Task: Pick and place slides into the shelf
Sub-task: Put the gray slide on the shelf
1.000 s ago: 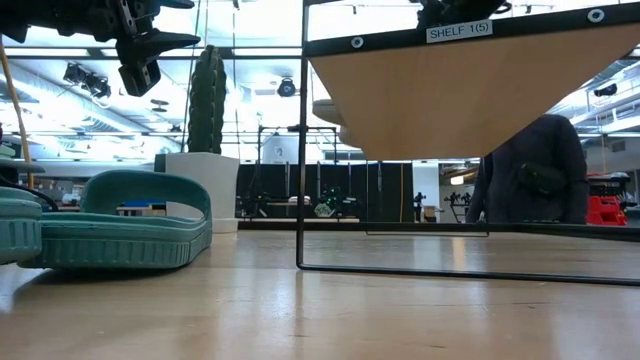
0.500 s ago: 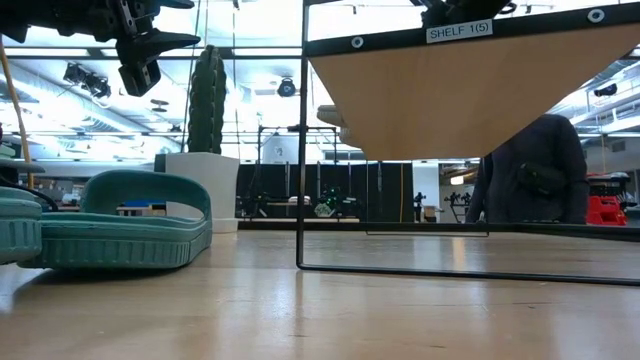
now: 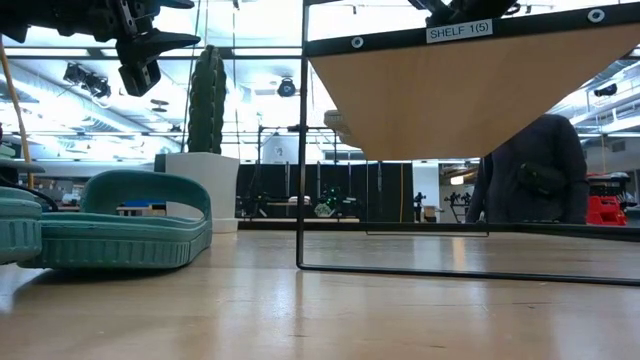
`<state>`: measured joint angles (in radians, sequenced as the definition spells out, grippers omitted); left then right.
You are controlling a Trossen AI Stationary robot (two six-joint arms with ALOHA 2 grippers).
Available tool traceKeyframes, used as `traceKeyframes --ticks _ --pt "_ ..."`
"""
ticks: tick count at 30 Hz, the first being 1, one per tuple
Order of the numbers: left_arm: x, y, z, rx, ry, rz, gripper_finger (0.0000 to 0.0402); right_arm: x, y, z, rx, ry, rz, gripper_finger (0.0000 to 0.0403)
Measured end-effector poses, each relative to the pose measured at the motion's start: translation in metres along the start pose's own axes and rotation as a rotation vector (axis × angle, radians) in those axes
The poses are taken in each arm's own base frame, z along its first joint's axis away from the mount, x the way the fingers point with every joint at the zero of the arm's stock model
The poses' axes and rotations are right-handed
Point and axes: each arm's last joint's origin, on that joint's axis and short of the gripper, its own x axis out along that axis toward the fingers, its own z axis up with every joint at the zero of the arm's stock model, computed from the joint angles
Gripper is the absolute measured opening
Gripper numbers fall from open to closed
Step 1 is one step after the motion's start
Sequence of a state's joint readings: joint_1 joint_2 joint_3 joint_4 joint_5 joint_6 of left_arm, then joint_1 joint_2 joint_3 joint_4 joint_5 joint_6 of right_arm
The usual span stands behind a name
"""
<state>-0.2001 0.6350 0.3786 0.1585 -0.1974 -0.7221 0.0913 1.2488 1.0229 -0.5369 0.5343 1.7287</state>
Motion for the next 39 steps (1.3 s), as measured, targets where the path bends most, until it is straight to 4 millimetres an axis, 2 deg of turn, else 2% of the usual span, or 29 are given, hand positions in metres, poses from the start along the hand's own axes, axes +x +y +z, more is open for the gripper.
traceKeyframes --ticks 14,22,39 --pt "0.0000 0.0000 0.0000 -0.006 0.000 0.000 0.0172 0.0007 -0.0014 0.0027 0.000 -0.043 -0.012 0.0004" --pt "0.0000 0.0000 0.0000 -0.007 0.000 0.000 0.0172 0.0009 -0.0024 0.0034 -0.003 -0.044 -0.022 0.0018" --pt "0.0000 0.0000 0.0000 0.001 0.000 -0.001 0.0172 0.0027 0.0037 0.0043 -0.020 0.012 0.021 0.0124"
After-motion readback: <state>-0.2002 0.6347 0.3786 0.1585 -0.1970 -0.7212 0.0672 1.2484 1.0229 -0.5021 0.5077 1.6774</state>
